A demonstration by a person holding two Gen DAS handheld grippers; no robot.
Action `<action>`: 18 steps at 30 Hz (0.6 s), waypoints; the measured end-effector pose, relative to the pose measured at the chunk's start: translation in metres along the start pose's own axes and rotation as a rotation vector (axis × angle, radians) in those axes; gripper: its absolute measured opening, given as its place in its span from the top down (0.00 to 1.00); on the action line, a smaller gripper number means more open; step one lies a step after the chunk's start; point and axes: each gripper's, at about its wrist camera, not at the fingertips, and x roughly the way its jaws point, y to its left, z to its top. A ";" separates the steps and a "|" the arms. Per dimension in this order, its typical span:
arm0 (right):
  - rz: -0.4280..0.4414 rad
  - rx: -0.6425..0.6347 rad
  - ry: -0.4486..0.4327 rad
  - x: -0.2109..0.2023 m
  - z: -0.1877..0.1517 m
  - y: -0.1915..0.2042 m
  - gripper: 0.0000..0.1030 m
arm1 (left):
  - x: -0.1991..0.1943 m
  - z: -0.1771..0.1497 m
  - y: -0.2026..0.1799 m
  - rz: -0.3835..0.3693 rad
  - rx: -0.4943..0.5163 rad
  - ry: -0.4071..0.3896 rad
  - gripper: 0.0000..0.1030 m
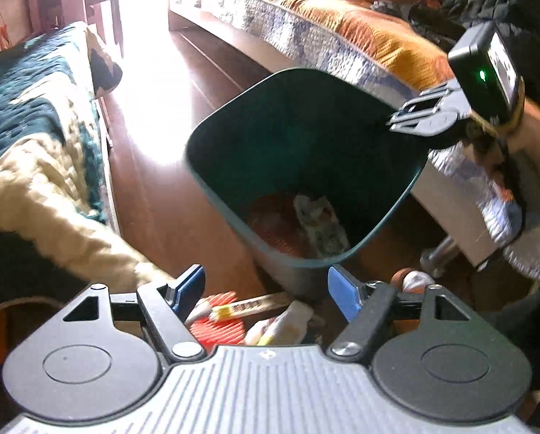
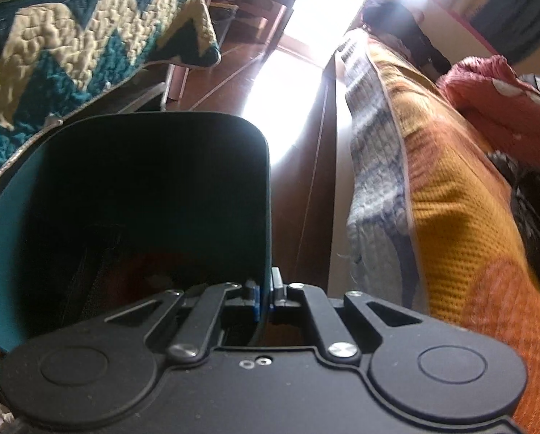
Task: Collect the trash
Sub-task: 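Grasp the yellow juice carton from the pile with the left tool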
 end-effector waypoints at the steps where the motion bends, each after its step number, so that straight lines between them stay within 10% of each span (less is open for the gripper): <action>1: -0.002 0.006 0.005 0.001 -0.001 -0.002 0.96 | -0.001 -0.003 -0.001 0.001 0.005 0.003 0.22; 18: 0.029 0.036 0.018 0.003 -0.003 -0.010 0.97 | 0.164 -0.105 -0.043 0.005 0.313 0.288 0.21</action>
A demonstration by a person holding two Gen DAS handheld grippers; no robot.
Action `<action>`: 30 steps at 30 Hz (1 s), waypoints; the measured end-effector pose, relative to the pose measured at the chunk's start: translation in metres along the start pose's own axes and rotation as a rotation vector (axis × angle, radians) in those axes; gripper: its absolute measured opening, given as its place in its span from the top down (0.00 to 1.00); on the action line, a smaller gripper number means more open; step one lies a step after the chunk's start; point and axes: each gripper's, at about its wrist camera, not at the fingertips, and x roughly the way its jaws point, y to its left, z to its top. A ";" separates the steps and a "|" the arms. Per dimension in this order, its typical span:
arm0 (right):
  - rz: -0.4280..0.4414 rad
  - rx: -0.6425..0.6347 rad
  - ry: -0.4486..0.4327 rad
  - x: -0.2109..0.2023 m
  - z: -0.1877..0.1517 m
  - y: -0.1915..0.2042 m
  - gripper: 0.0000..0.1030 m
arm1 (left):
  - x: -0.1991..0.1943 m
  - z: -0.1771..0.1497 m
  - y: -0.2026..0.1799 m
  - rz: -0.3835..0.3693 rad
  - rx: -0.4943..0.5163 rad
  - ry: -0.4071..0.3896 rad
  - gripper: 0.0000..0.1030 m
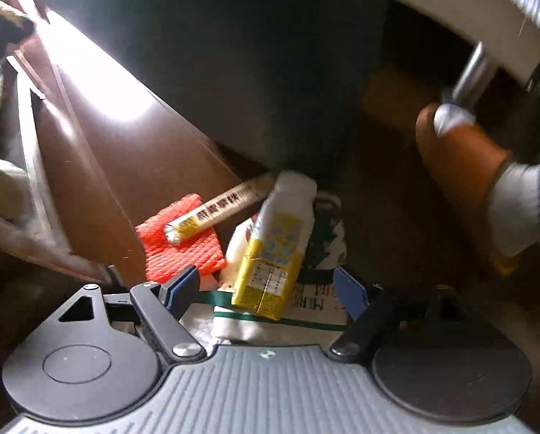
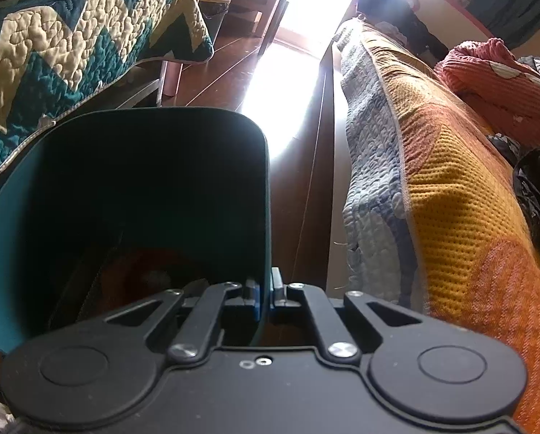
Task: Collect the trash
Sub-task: 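Grasp the yellow juice carton from the pile with the left tool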
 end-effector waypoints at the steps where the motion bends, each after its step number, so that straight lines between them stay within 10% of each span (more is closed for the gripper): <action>1: 0.006 0.002 0.001 -0.001 0.000 0.001 0.97 | 0.012 -0.003 -0.001 0.011 0.022 0.012 0.21; 11: 0.020 -0.036 -0.016 -0.008 0.007 0.013 0.97 | 0.078 0.008 -0.010 0.042 0.027 0.100 0.23; 16: 0.020 -0.042 -0.027 -0.009 0.008 0.017 0.97 | 0.081 0.008 -0.012 0.056 -0.004 0.113 0.45; 30: -0.002 -0.032 -0.030 -0.006 0.006 0.015 0.97 | -0.056 -0.028 0.026 0.058 -0.059 0.051 0.51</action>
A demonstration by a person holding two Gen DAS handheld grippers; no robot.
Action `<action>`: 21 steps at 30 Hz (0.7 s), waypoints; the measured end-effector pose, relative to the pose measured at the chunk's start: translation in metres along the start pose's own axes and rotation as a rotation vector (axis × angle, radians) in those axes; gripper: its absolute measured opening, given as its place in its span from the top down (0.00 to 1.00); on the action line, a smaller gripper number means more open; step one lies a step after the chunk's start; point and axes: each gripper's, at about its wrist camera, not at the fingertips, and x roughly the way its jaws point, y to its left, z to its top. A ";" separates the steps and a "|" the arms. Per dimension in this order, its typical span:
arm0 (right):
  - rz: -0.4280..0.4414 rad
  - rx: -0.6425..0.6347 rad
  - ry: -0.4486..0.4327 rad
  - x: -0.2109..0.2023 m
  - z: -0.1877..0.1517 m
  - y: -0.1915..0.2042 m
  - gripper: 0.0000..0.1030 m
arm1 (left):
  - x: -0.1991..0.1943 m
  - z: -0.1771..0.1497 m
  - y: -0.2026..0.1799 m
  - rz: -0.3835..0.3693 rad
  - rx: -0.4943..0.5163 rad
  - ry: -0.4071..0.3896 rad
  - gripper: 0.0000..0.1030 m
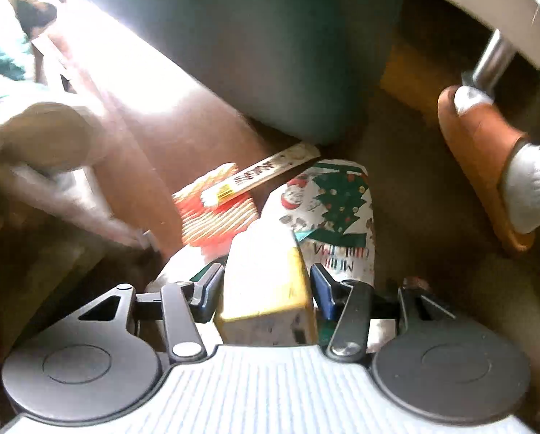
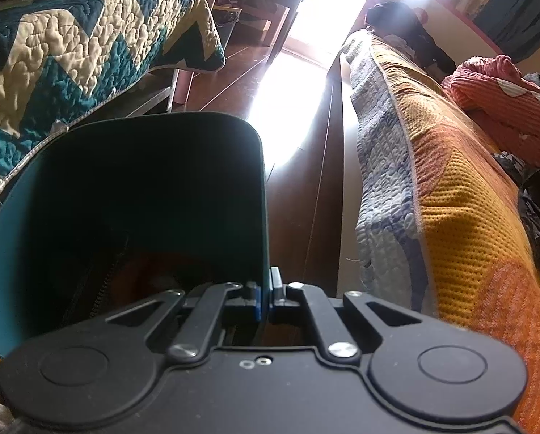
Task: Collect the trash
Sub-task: 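Grasp the yellow juice carton from the pile with the left tool, then carry the yellow carton over the bin and open the left tool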
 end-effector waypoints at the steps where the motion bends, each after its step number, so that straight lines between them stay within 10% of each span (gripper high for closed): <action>1: -0.004 -0.001 0.000 0.000 -0.001 0.000 0.97 | -0.013 -0.004 0.006 -0.003 -0.017 -0.005 0.51; 10: -0.001 -0.034 -0.007 -0.005 -0.002 0.007 0.97 | -0.129 -0.011 0.026 0.039 -0.083 -0.180 0.51; 21: 0.007 -0.141 -0.056 -0.021 -0.002 0.033 0.97 | -0.185 0.056 0.039 -0.041 -0.198 -0.419 0.51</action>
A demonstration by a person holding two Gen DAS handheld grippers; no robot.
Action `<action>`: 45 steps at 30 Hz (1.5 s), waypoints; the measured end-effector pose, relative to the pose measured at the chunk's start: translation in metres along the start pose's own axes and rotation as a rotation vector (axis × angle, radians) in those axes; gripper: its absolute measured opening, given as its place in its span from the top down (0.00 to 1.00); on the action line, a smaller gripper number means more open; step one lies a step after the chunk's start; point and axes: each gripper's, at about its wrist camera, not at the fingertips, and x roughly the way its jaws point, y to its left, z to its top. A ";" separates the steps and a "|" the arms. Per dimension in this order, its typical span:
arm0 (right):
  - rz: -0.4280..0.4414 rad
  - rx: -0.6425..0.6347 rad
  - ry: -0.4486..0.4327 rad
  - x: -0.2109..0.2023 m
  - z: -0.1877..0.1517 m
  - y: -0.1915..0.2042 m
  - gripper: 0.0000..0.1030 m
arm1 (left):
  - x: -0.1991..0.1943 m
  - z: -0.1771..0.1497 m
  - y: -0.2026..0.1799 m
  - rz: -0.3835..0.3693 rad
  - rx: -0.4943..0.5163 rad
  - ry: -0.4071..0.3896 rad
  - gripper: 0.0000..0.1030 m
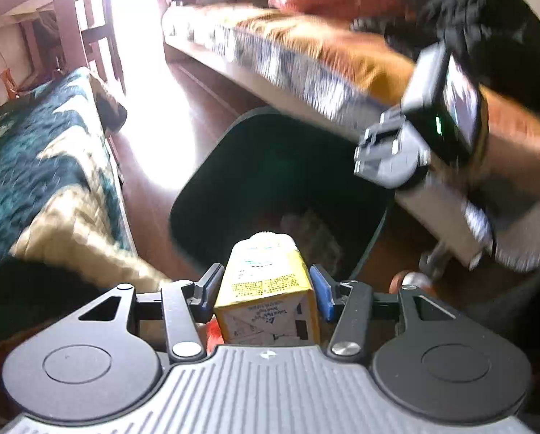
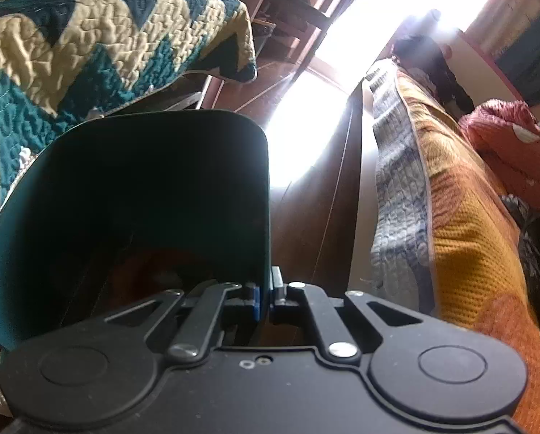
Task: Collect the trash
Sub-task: 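Carry the yellow carton over the bin and open the left tool, then grasp the small brown wrapper from the pile with the left tool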
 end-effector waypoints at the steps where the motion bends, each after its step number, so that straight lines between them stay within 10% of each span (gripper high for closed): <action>1: 0.002 -0.008 -0.004 -0.001 0.001 0.002 0.97 | 0.004 0.006 -0.004 -0.004 -0.002 -0.015 0.51; 19: 0.025 -0.059 -0.038 -0.009 0.005 0.016 0.97 | 0.150 0.008 -0.032 0.018 -0.054 0.114 0.50; 37: 0.018 0.071 0.030 0.011 -0.003 -0.019 0.97 | 0.049 -0.028 -0.013 -0.027 0.068 0.029 0.26; 45: 0.027 0.164 0.085 0.023 -0.015 -0.044 0.97 | 0.083 -0.085 -0.013 -0.085 0.128 0.230 0.23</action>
